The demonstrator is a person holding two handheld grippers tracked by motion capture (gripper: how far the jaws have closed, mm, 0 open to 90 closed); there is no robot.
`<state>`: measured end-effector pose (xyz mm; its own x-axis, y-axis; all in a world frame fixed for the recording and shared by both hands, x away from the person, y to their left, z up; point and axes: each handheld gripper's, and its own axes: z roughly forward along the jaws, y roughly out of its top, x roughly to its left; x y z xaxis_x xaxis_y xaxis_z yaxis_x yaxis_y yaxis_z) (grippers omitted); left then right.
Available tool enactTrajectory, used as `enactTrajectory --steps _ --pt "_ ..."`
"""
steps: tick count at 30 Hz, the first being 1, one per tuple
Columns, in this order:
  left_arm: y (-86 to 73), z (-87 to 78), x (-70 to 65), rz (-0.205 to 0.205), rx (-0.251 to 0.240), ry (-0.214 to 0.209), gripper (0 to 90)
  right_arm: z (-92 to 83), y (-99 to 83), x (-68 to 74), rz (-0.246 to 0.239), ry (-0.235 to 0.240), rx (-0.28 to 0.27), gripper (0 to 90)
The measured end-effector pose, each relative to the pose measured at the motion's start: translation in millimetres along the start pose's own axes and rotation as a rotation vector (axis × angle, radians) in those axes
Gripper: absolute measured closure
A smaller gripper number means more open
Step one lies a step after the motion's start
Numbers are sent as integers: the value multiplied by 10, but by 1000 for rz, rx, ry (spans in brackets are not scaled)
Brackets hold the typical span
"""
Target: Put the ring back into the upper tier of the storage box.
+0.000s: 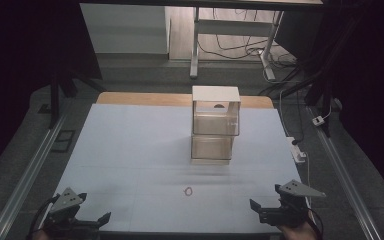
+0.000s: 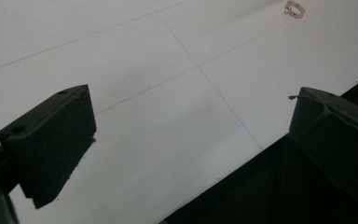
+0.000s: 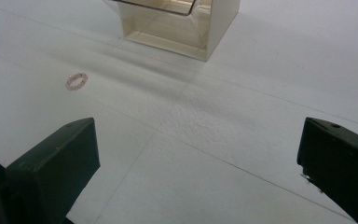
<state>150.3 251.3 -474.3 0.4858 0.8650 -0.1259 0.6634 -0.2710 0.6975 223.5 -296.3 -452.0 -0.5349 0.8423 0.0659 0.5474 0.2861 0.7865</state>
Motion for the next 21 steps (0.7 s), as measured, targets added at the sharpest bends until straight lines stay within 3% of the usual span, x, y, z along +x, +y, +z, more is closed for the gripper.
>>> enactTrajectory --steps 6,21 --pt "17 12 39 -32 -15 -42 6 -2 -6 -29 23 40 4 0" --pt "42 45 34 -10 3 -54 7 -1 -12 -52 40 62 19 1"
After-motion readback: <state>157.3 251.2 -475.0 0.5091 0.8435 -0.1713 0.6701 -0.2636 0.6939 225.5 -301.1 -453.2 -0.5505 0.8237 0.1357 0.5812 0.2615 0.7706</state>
